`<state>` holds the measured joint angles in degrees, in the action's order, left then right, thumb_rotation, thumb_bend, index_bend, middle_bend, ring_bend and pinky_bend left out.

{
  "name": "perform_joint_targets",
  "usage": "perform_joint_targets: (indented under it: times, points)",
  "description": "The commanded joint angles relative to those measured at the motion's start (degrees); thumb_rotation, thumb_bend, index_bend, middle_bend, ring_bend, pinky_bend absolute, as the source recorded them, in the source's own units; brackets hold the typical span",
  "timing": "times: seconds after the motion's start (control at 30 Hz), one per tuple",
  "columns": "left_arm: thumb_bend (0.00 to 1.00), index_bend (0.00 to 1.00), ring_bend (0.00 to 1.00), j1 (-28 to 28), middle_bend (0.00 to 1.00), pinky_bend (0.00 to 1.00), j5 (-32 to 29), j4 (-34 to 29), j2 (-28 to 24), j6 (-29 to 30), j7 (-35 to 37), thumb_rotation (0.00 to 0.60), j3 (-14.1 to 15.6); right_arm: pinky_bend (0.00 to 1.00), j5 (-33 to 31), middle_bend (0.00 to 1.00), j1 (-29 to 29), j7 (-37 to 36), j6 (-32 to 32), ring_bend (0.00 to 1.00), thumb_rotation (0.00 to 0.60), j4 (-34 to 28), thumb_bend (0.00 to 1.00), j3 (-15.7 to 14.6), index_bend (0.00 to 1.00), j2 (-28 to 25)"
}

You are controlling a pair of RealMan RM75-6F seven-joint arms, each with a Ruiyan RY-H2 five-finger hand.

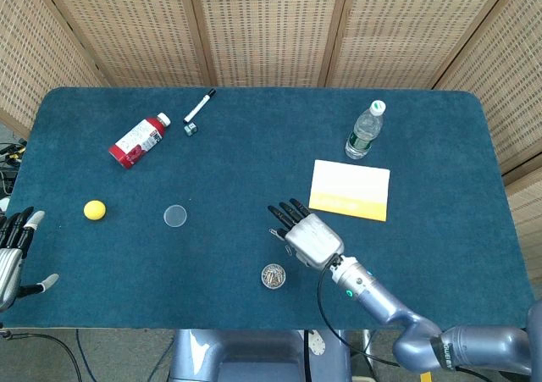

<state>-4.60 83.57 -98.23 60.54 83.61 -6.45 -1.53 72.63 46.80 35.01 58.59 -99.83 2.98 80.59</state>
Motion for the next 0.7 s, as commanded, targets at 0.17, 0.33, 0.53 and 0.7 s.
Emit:
perform_joint_targets:
  times: [0.17,0.33,0.53,0.7]
  points:
    - [0.0,0.0,0.0,0.83,0.0,0.0,2.23,-0.31,-0.26,1.91,0.38,0.6,0.61,0.01,8.46,0.0,-12.33,-14.03,14.82,0.0,0.6,6.79,0.04,-4.29,0.0,-8.44]
    - [0.0,0.0,0.0,1.47,0.0,0.0,3.89,-0.8,-0.04,3.3,-0.86,0.6,1.19,0.0,7.84,0.0,-21.63,-19.94,23.4,0.0,0.6,6.66,0.0,-6.57,0.0,-10.29]
    - [0.0,0.0,0.0,1.66,0.0,0.0,4.56,-0.63,-0.1,3.37,-1.72,0.6,1.6,0.0,8.77,0.0,-27.3,-22.35,27.31,0.0,0.6,4.72,0.0,-8.04,0.0,-11.92]
    - [0.0,0.0,0.0,1.92,0.0,0.0,5.1,-0.66,0.04,3.96,-1.84,0.6,1.65,0.0,10.53,0.0,-30.12,-24.82,29.29,0.0,0.6,5.93,0.0,-7.86,0.0,-11.99]
